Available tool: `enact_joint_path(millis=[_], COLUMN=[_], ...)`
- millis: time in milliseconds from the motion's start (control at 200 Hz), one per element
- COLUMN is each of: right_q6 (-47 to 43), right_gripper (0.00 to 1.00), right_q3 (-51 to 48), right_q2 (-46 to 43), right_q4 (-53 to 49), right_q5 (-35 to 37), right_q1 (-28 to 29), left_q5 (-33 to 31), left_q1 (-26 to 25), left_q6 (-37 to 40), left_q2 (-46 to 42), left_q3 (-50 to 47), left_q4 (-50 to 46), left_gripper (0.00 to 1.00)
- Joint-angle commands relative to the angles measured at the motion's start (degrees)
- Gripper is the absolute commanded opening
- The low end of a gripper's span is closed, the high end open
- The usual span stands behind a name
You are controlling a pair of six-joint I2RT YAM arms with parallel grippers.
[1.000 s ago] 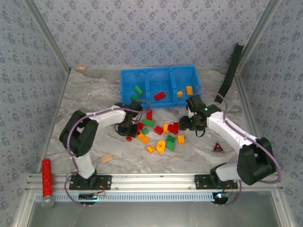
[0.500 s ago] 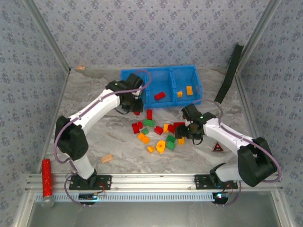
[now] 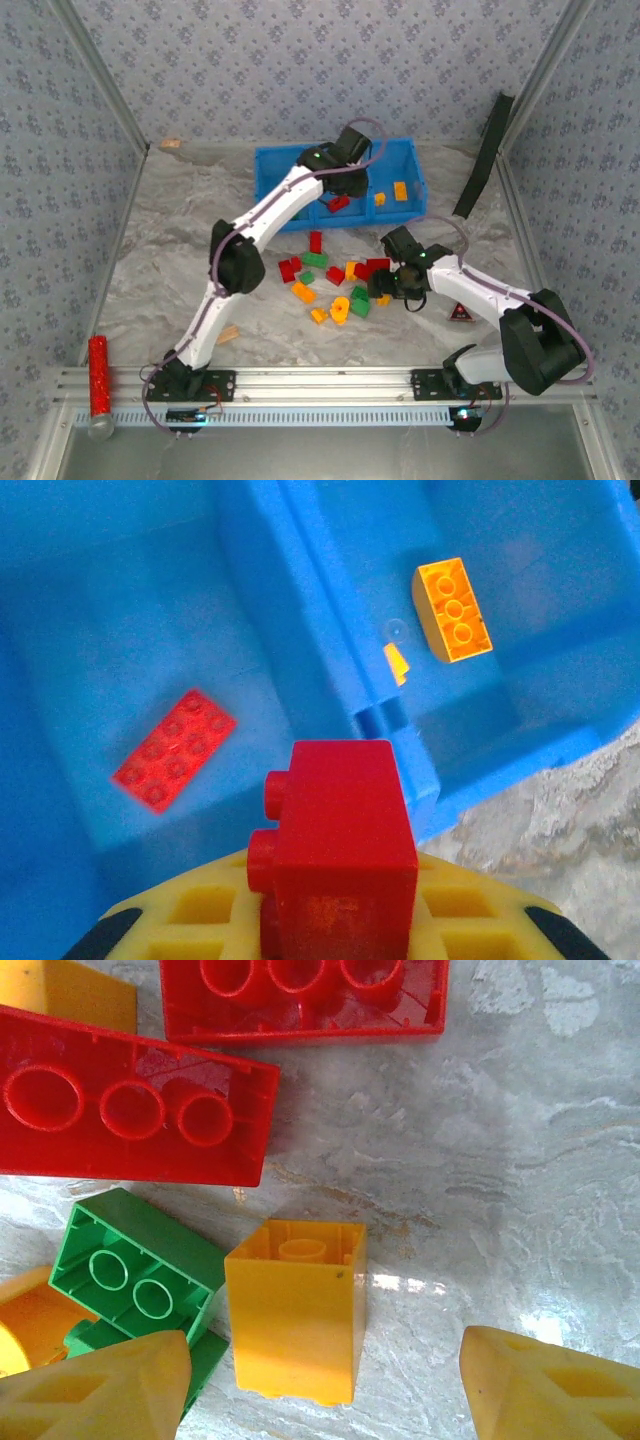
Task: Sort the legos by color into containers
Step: Place the lego in the container, then pick up the lego from the bottom-center of the table.
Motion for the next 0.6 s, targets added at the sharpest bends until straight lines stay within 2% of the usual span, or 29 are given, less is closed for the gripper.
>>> enact_joint_path(millis=[0, 390, 595], right_q6=[1.13, -0.12, 1.39], right_gripper=[0.73, 0.74, 0.66], right_q3=[-0.29, 2.05, 0.41], right_q2=[-0.46, 2.17, 3.73], right_q4=[-0.04, 1.79, 2.67], right_q5=[1.49, 1.53, 2.39], right_q1=[0.52, 1.62, 2.17], left_q5=[-2.70, -1.80, -1.39], left_q1=[0.44, 0.92, 0.93], left_q6=[-2.25, -8.62, -9.36], left_q2=[5.40, 10.92, 12.17], left_q3=[7.07, 5.69, 5.64], left_q4=[-4.84, -2.41, -3.50], left_gripper=[0.06, 0.06, 0.12])
